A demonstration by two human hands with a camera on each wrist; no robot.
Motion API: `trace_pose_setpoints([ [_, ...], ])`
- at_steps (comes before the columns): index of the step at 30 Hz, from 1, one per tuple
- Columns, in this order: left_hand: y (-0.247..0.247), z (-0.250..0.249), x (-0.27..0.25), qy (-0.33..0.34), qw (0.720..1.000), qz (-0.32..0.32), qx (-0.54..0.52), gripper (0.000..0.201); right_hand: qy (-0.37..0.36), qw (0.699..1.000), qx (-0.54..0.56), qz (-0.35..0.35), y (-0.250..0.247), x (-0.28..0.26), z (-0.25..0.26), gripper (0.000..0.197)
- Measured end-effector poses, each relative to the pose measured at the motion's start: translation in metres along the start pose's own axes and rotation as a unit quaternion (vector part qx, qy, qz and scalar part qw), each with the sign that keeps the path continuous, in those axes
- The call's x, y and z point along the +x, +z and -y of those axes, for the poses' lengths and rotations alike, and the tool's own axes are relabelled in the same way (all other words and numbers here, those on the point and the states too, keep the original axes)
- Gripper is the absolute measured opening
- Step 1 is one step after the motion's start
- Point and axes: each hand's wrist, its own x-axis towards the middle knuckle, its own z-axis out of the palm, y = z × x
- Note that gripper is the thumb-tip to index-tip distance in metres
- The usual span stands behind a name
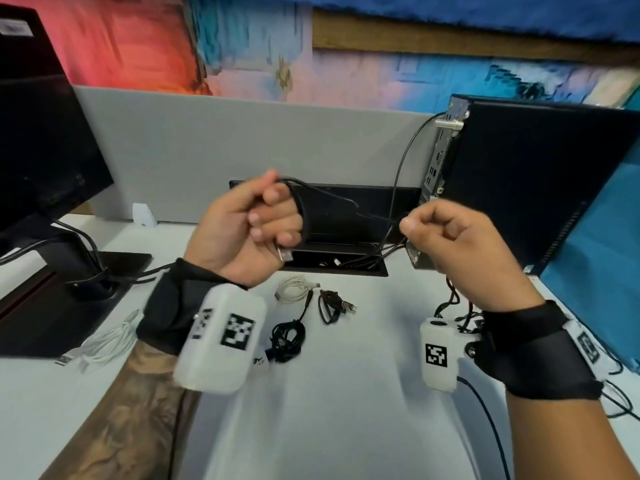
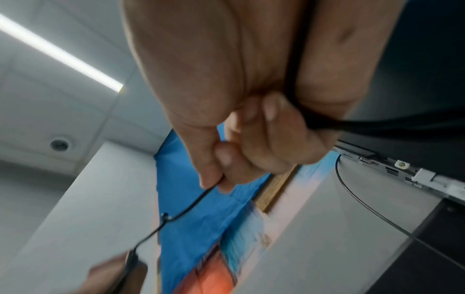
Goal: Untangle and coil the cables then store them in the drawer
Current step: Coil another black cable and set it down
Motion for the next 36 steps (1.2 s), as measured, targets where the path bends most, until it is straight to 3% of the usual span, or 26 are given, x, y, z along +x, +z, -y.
trace_pose_setpoints([
  [3,0.0,-0.009,-0.003,0.057,0.99,0.006,-0.128,0.029,-0.022,0.995,-0.086,0.051,0.015,-0.001,0.003,0.025],
  [5,0.006,-0.009,-0.003,0.107,0.976,-0.027,-0.189,0.018,-0.022,0.988,-0.115,0.104,0.027,-0.004,0.01,0.031],
  [9,0.005,0.004,0.007,0.185,0.961,-0.128,-0.164,0.024,-0.03,0.973,-0.154,0.17,0.037,-0.014,0.023,0.034],
  [11,0.006,0.018,0.013,0.212,0.965,-0.145,-0.058,0.03,-0.039,0.97,-0.149,0.188,0.036,-0.019,0.032,0.034],
  [13,0.008,0.034,0.016,0.249,0.946,-0.157,0.133,0.024,-0.053,0.968,-0.13,0.21,0.032,-0.024,0.041,0.031],
  [16,0.01,0.047,0.013,0.276,0.849,-0.123,0.433,0.018,-0.093,0.97,-0.094,0.204,0.019,-0.028,0.045,0.021],
  [18,0.017,0.048,0.006,0.228,0.822,-0.065,0.518,0.02,-0.112,0.98,-0.058,0.152,0.01,-0.026,0.044,0.014],
  [21,0.026,0.048,-0.001,0.127,0.835,0.018,0.536,0.04,-0.121,0.989,-0.014,0.084,0.005,-0.022,0.041,0.01],
  [23,0.028,0.046,-0.001,0.071,0.877,0.033,0.475,0.042,-0.122,0.99,-0.009,0.074,0.009,-0.018,0.034,0.008],
  [26,0.023,0.035,0.002,-0.002,0.972,0.013,0.236,0.038,-0.09,0.99,0.039,0.098,0.018,-0.013,0.024,0.007],
  [28,0.016,0.025,0.004,-0.014,0.997,0.029,0.067,0.038,-0.07,0.99,0.07,0.104,0.022,-0.01,0.02,0.009],
  [31,0.001,0.005,0.004,0.05,0.99,0.043,-0.128,0.036,-0.018,0.99,0.091,0.11,0.021,-0.007,0.012,0.021],
  [36,-0.012,-0.02,0.002,0.208,0.95,-0.094,-0.213,0.033,0.06,0.981,-0.006,0.186,0.031,-0.005,0.007,0.028],
])
